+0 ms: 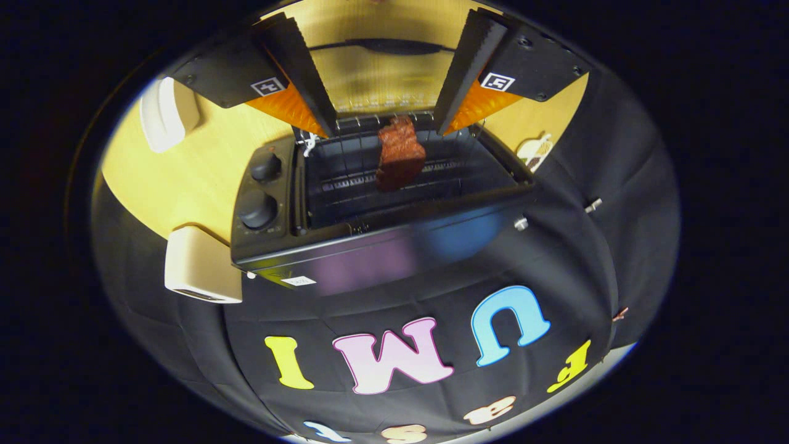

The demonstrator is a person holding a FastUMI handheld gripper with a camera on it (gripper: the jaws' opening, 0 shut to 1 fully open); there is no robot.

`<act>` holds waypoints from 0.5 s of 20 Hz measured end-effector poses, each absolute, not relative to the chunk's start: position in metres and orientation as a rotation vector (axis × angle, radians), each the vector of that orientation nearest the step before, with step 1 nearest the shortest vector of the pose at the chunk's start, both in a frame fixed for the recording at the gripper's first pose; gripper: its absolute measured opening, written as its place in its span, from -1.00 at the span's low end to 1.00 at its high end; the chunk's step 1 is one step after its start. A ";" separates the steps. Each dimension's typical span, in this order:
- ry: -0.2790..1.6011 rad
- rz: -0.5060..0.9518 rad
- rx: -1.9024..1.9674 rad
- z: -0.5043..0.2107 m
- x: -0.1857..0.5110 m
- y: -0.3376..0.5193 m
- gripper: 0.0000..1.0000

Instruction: Open the toaster oven, put the food inside, and close the toaster oven door.

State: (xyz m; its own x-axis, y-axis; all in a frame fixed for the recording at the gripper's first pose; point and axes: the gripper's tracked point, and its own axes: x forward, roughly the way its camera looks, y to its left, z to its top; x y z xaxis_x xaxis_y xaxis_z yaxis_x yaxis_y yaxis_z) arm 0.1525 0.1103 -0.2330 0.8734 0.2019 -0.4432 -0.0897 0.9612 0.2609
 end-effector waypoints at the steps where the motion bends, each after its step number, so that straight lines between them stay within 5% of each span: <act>1: 0.506 0.158 0.215 -0.234 0.143 0.108 0.97; 10: 0.698 0.218 0.078 -0.267 0.072 0.117 0.97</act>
State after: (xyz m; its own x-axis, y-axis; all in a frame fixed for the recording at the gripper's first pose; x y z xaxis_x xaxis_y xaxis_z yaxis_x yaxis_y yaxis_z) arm 0.0718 0.1170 -0.2666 0.7445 0.2253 -0.6285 -0.1730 0.9743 0.1443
